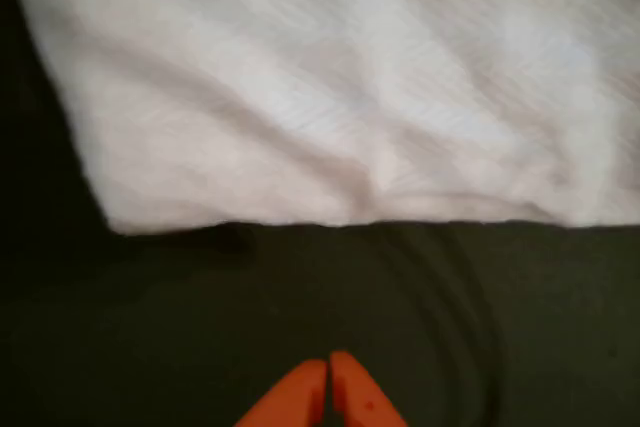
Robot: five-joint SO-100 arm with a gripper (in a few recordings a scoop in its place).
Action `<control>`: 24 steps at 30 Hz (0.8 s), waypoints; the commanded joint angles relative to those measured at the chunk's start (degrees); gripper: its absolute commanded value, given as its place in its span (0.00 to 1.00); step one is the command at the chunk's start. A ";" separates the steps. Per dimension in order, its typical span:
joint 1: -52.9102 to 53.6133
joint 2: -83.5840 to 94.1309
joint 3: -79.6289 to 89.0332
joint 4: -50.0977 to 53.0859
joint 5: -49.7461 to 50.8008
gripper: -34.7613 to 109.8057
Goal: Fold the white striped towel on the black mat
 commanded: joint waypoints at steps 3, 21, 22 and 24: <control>-1.76 21.18 15.56 -4.48 -0.44 0.24; -6.06 55.81 37.44 -1.49 1.05 0.24; -6.24 56.78 37.44 0.18 0.88 0.24; -6.68 59.50 37.44 3.60 0.79 0.24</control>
